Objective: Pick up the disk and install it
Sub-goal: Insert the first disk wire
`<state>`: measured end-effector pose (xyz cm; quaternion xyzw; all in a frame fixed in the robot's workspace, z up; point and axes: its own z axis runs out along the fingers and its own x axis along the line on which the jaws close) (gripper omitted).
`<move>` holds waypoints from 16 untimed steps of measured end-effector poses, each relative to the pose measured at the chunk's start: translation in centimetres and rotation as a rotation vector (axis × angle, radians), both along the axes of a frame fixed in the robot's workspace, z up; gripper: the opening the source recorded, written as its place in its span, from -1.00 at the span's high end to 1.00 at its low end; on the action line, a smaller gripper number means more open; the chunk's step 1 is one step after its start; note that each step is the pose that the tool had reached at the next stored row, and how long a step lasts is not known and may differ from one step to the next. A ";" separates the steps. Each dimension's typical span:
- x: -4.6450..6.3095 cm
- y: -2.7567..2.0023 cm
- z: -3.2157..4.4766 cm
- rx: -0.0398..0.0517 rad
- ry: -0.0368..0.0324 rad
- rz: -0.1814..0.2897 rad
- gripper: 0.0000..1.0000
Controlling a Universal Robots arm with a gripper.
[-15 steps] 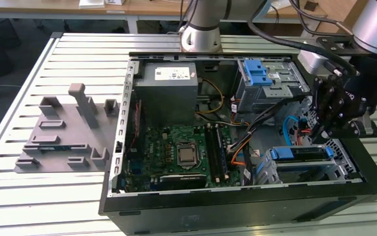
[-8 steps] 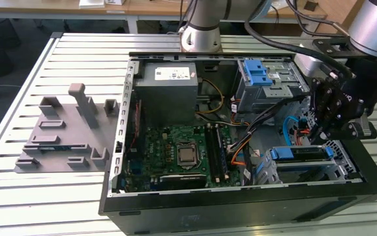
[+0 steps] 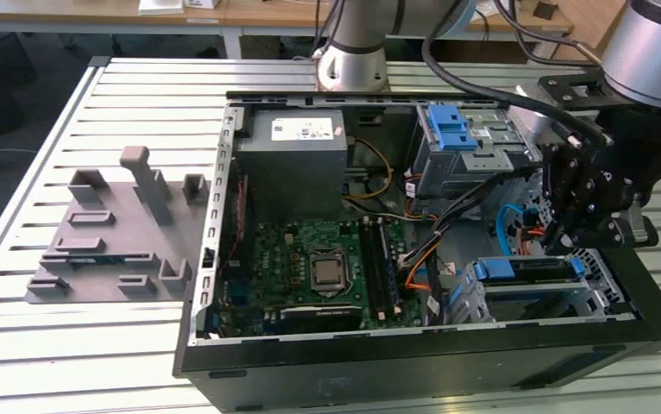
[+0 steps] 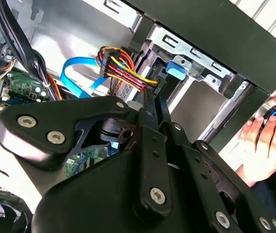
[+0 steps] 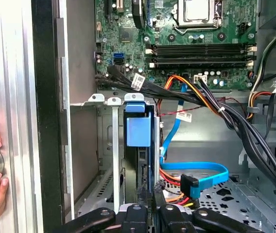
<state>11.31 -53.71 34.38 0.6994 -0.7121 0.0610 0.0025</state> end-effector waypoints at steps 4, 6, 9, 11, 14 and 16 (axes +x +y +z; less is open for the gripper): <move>-0.3 -0.08 -0.25 0.0036 -0.0056 0.012 0.67; -0.3 -0.09 -0.39 0.0053 -0.0080 0.017 0.67; -0.4 -0.10 -0.59 0.0057 -0.0138 0.017 0.67; -0.4 -0.10 -0.69 0.0058 -0.0157 0.017 0.67; -0.5 -0.13 -0.79 0.0054 -0.0175 0.009 0.67; -0.5 -0.16 -0.83 0.0057 -0.0185 0.006 0.67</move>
